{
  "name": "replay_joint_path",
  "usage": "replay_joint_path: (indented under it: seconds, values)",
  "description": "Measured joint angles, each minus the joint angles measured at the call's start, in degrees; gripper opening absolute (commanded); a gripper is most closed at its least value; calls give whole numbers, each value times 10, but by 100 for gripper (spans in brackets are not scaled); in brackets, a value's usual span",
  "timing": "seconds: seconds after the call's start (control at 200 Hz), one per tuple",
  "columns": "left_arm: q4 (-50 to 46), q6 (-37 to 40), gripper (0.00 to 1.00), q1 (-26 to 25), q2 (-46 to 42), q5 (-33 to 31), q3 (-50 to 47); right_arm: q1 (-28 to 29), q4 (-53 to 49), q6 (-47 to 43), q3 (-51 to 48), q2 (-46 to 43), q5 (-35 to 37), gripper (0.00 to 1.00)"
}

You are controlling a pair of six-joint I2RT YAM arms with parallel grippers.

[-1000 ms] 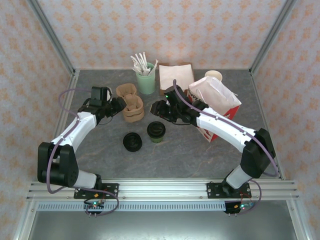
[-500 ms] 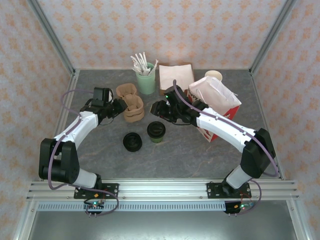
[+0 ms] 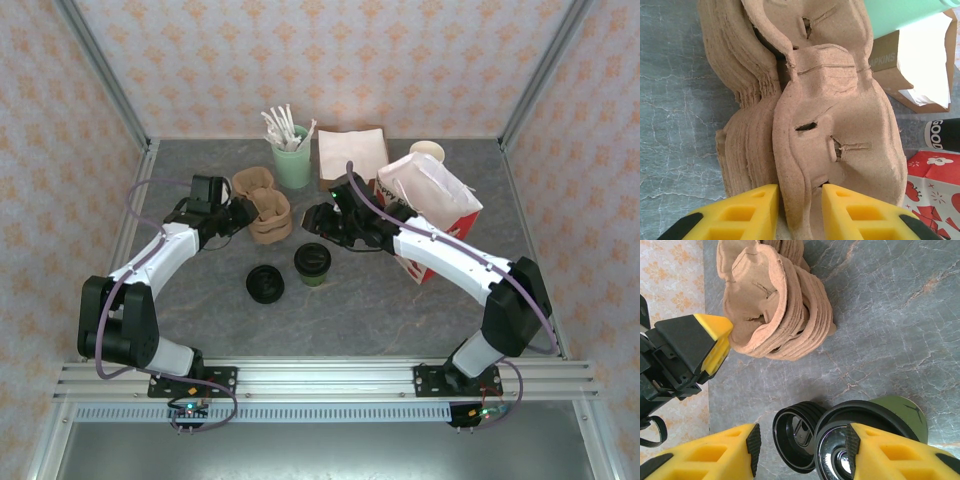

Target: Pack the takeout coffee

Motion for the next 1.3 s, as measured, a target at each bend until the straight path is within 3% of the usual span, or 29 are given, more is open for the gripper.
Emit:
replay_joint_path:
  seconds: [0.325, 0.846, 1.301]
  values:
    - [5, -7, 27, -2, 0, 0, 0, 0, 0, 0, -2, 0, 0, 50]
    - [35, -45, 9, -3, 7, 3, 0, 0, 0, 0, -5, -11, 1, 50]
    - [69, -68, 5, -6, -7, 28, 0, -1, 0, 0, -5, -24, 2, 45]
